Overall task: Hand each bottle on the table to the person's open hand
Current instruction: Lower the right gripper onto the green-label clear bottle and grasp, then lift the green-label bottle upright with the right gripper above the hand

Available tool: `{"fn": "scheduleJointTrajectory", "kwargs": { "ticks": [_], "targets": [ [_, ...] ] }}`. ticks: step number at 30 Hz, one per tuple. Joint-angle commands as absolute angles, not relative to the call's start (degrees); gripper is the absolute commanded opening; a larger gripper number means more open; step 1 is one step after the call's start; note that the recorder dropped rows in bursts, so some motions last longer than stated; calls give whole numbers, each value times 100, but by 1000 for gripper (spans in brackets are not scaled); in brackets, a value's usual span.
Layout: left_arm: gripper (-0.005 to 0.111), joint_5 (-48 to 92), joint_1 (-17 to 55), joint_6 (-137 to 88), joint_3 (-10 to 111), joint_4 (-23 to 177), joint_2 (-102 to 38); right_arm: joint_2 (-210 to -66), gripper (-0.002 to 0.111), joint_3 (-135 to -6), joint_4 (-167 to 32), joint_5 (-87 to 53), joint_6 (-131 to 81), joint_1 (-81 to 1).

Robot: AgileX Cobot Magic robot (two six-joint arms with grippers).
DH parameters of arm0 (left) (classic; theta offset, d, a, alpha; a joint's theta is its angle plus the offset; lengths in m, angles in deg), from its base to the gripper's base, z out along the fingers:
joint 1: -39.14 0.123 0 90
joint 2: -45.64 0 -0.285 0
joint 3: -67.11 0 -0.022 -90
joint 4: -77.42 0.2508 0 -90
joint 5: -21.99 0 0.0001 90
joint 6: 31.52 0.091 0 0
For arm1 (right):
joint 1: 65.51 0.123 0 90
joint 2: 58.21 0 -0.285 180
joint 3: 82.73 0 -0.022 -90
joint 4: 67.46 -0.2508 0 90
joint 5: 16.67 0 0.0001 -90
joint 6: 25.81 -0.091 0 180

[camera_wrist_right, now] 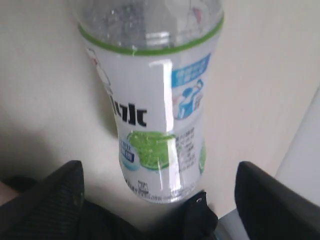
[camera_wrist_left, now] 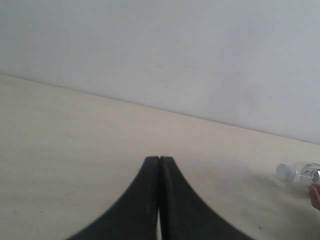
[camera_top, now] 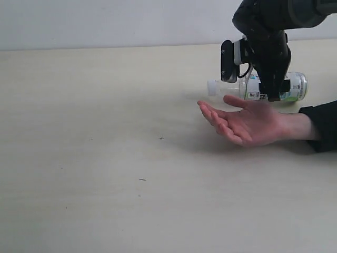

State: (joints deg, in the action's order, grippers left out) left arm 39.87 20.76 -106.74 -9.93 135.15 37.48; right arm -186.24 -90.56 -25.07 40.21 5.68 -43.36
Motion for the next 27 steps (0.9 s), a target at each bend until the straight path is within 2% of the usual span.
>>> {"fn": "scheduleJointTrajectory", "kwargs": {
  "ticks": [1, 11, 17, 20, 27],
  "targets": [
    [0, 3991, 2087, -10678, -1011, 13531, 3785, -18774, 78, -9092, -2379, 3533, 609, -4363],
    [0, 3991, 2087, -10678, -1011, 13531, 3785, -19351, 83, -9092, -1446, 3012, -185, -4363],
    [0, 3991, 2087, -10678, -1011, 13531, 3785, -19605, 81, -9103, -1199, 3014, -201, -4363],
    [0, 3991, 2087, -10678, -1011, 13531, 3785, -19605, 66, -9103, -831, 3096, -449, -4363],
    [0, 3991, 2087, -10678, -1011, 13531, 3785, -19594, 5, -9103, 50, 3544, -647, -4363]
  ]
}}
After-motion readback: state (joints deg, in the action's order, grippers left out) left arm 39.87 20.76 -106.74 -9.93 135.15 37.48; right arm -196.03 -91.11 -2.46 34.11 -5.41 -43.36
